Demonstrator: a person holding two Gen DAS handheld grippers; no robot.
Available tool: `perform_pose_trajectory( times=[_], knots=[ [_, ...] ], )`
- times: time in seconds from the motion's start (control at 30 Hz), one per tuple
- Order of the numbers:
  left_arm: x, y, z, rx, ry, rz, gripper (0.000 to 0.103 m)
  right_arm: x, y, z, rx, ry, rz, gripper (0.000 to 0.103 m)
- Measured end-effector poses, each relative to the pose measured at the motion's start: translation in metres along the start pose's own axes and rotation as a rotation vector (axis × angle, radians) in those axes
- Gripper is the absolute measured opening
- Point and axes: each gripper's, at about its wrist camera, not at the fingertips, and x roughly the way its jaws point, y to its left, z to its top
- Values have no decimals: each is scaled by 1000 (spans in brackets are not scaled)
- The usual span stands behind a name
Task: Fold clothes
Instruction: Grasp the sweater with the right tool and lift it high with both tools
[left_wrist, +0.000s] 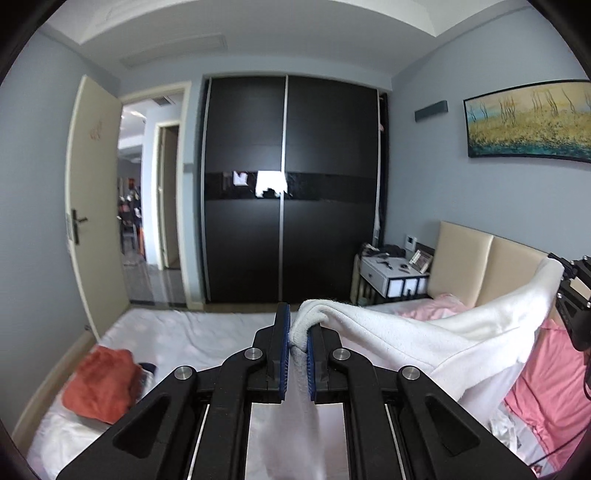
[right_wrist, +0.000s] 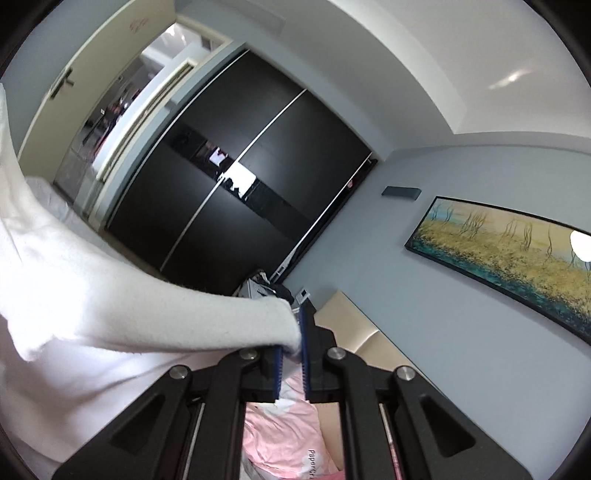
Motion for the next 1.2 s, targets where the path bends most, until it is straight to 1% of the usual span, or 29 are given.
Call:
perform_pose_trajectory(
  times=[0.1,0.23,0.37,0.47,0.6,0.63,0.7,0.8,0.9,1.03,1.1,1.2],
  knots=[
    [-34,5,7,-4,-49,36,8,-25,-10,7,43,-34,16,7],
    [-76,7,1,1,-102,83,8,-54,-19,10,87,-94,21,7],
    [-107,8,-2,17,-150,113,8,-80,-32,7,141,-150,59,7],
    [-128,10,-14,23,-214,107,8,-101,-39,2,158,-196,72,7],
    [-145,9,-34,37,-263,92,8,-119,-44,-13,172,-239,84,7],
    [-147,9,-40,41,-266,85,8,-123,-44,-17,175,-242,86,7],
    [-145,7,-52,54,-242,61,8,-127,-42,-28,168,-229,98,7],
    [-129,7,-75,74,-180,29,8,-124,-35,-49,153,-199,121,7],
    [-90,6,-94,85,-91,10,8,-108,-17,-73,147,-156,139,7],
    [-21,8,-114,80,28,6,8,-49,18,-94,122,-42,174,7],
    [16,13,-121,72,66,20,8,-10,35,-101,122,18,190,7],
    [79,20,-125,54,155,39,8,49,65,-110,116,104,216,7]
  ],
)
